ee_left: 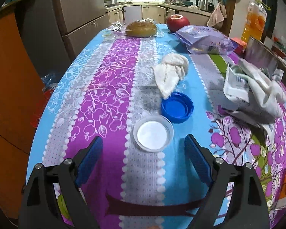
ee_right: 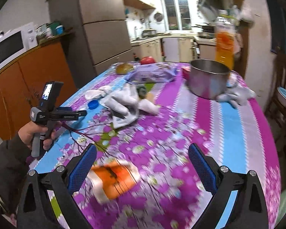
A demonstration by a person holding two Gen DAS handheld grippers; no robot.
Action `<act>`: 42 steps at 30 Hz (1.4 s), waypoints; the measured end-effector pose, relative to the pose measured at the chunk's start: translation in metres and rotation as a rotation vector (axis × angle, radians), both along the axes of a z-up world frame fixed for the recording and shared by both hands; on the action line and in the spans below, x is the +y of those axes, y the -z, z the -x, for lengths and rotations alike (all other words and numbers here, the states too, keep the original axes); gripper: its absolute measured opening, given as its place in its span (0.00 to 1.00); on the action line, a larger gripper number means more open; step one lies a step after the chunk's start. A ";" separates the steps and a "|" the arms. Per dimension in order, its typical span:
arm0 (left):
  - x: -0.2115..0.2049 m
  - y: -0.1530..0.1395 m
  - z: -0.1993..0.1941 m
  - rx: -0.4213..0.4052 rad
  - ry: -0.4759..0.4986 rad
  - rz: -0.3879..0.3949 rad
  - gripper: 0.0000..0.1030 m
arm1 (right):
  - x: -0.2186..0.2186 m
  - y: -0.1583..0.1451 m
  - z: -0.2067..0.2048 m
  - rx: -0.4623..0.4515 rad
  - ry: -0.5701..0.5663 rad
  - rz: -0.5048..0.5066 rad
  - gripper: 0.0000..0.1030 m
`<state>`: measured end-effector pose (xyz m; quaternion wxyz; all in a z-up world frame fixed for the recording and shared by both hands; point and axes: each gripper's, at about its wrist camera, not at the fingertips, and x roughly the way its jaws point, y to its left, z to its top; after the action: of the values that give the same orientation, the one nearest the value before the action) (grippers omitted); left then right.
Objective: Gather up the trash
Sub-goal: 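Grasp the white plastic lid with the left gripper while the right grasps the white glove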
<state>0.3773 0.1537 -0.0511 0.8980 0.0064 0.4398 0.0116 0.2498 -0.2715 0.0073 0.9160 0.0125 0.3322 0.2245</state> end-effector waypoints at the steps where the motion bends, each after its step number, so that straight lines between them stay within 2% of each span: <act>1: 0.002 0.000 -0.001 0.001 -0.005 0.010 0.69 | 0.007 0.000 -0.008 0.000 -0.020 0.003 0.93; 3: 0.003 -0.001 0.001 -0.014 -0.009 0.014 0.53 | 0.019 0.002 -0.021 0.001 -0.051 0.005 0.93; 4: 0.003 -0.002 0.002 -0.020 -0.008 0.013 0.49 | 0.026 0.003 -0.029 0.003 -0.072 0.004 0.93; 5: 0.003 -0.002 0.002 -0.024 -0.007 0.016 0.39 | 0.032 0.005 -0.035 0.006 -0.089 0.006 0.91; 6: 0.004 -0.002 0.003 -0.026 -0.010 0.020 0.37 | 0.035 0.005 -0.041 0.008 -0.105 0.009 0.85; 7: 0.004 -0.003 0.004 -0.029 -0.010 0.034 0.37 | 0.042 0.007 -0.047 0.009 -0.127 0.014 0.80; 9: 0.007 -0.003 0.006 -0.035 -0.014 0.065 0.37 | 0.057 0.011 -0.064 0.018 -0.168 0.040 0.58; 12: 0.011 -0.003 0.007 -0.038 -0.014 0.097 0.37 | 0.073 0.016 -0.080 0.006 -0.203 0.082 0.49; 18: 0.010 -0.003 0.007 -0.039 0.004 0.120 0.37 | 0.078 0.022 -0.114 -0.002 -0.207 0.125 0.43; 25: 0.007 -0.003 0.006 -0.038 0.024 0.123 0.37 | 0.079 0.029 -0.138 0.005 -0.256 0.152 0.43; 26: 0.007 -0.003 0.005 -0.038 0.025 0.120 0.37 | 0.079 0.030 -0.139 0.010 -0.263 0.152 0.38; 27: 0.007 -0.003 0.005 -0.038 0.026 0.120 0.37 | 0.080 0.032 -0.140 0.020 -0.267 0.150 0.26; 28: 0.007 -0.003 0.005 -0.038 0.026 0.120 0.37 | 0.079 0.033 -0.140 0.023 -0.268 0.149 0.21; 30: 0.007 -0.003 0.005 -0.039 0.023 0.120 0.37 | 0.079 0.032 -0.135 0.011 -0.271 0.136 0.19; 33: 0.006 -0.004 0.006 -0.045 0.017 0.118 0.37 | 0.074 0.023 -0.124 -0.037 -0.261 0.103 0.11; 38: 0.003 -0.016 0.017 -0.104 -0.001 0.100 0.37 | 0.061 -0.009 -0.098 -0.132 -0.208 0.011 0.08; 42: -0.002 -0.038 0.031 -0.178 -0.008 0.096 0.37 | 0.050 -0.038 -0.080 -0.189 -0.149 -0.035 0.08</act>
<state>0.3466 0.1518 -0.0126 0.9327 -0.0397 0.3585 -0.0053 0.3301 -0.2212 0.0454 0.9237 -0.0176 0.2405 0.2978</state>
